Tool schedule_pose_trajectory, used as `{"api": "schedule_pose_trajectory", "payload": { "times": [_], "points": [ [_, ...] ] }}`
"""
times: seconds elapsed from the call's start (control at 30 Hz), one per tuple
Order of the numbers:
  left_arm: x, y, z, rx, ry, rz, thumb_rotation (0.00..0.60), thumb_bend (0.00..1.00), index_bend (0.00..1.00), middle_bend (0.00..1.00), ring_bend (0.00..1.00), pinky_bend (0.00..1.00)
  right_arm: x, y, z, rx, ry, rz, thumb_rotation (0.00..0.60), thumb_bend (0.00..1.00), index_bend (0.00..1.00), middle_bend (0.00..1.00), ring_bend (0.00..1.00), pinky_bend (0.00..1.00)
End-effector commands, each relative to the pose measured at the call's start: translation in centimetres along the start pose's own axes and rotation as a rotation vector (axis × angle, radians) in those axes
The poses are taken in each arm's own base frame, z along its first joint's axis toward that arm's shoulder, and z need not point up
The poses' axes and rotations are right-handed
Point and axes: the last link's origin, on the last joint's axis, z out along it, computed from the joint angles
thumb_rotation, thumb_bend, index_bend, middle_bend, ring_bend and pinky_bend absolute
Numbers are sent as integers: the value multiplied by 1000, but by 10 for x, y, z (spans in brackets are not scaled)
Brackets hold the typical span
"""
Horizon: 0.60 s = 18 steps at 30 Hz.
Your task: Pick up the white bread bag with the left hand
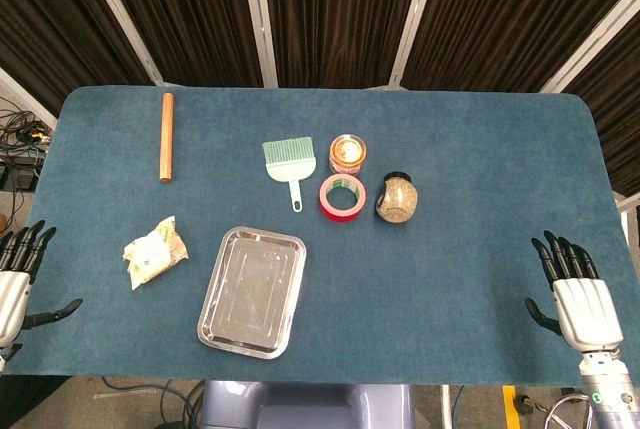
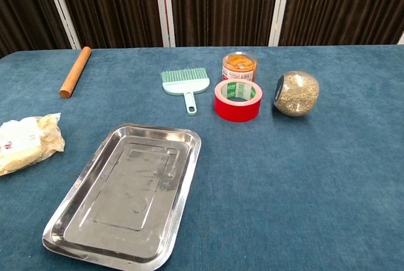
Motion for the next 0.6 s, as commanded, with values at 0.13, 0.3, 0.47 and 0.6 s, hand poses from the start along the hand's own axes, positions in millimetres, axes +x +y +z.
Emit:
{"api": "schedule_pose_trajectory", "payload": {
  "times": [0.13,0.3,0.47,0.6],
  "points": [
    [-2,1,0,-3,-15,7,600,37,0,0,0,0,0,-1,0,1,-1,1,600,302,0,0,0,97],
    [-7,4,2,-18,-56,24,600,37,0,0,0,0,0,-1,0,-1,1,3,600,302,0,0,0,97],
    [-15,9,17,-16,-123,45,600,37,0,0,0,0,-1,-2,0,1,-1,4,600,303,0,0,0,98],
    [-24,13,35,-8,-195,72,600,39,0,0,0,0,0,-2,0,-2,1,9,600,303,0,0,0,97]
  ]
}}
